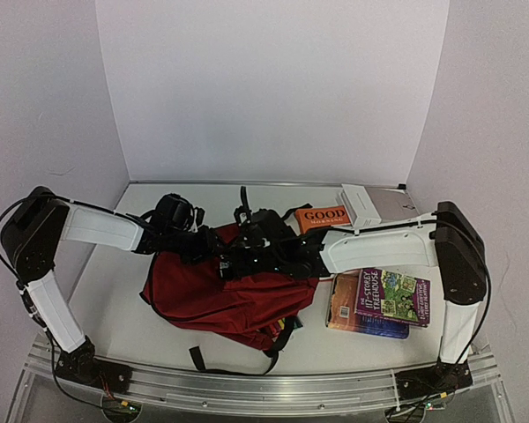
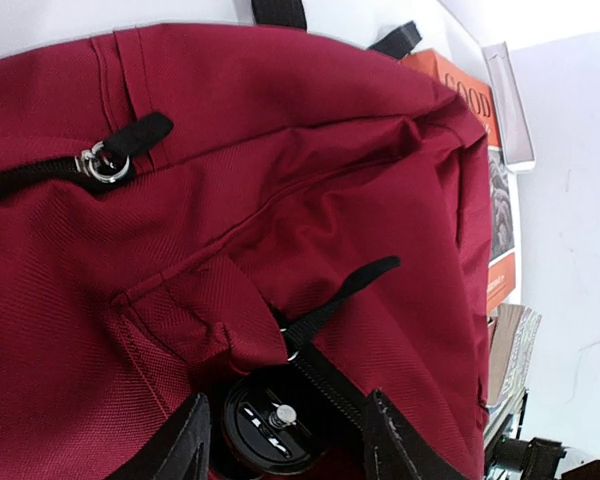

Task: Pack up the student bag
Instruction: Place the stationery in the student bag.

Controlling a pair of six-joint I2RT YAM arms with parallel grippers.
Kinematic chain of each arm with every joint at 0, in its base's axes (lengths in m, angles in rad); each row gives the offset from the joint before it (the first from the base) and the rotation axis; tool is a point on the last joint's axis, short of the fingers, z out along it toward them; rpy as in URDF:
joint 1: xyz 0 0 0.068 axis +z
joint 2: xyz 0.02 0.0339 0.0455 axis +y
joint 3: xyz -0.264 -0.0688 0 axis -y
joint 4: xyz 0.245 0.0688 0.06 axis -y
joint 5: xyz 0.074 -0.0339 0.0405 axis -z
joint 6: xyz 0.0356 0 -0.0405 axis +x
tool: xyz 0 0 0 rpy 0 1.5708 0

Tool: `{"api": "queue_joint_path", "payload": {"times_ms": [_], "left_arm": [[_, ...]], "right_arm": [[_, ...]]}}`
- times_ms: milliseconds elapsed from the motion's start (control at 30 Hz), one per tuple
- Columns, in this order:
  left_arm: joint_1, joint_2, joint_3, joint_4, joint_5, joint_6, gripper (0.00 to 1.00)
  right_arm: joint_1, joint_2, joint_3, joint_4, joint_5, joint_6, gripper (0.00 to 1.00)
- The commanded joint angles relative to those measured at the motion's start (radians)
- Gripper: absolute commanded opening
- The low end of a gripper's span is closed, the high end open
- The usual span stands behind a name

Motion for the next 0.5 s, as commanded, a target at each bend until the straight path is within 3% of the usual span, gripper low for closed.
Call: {"api": "queue_joint_path", "payload": {"times_ms": [0,167,467], "left_arm": [[0.001,0.032,0.019,0.031,0.045,-0.011,0.46],[-0.004,0.038,-0.018,0.046,0.070,-0.029,0.36],[-0.026,0.053,-0.111,0.122,0.106,-0.104,0.31]], "right_arm": [[0.007,-0.068,0.044,0.038,0.015,-0.013,0.00],[0.007,-0.065,0.054,0.038,0.017,-0.017,0.00],[0.006,-0.047,0.074,0.038,0.015,-0.022,0.00]]}}
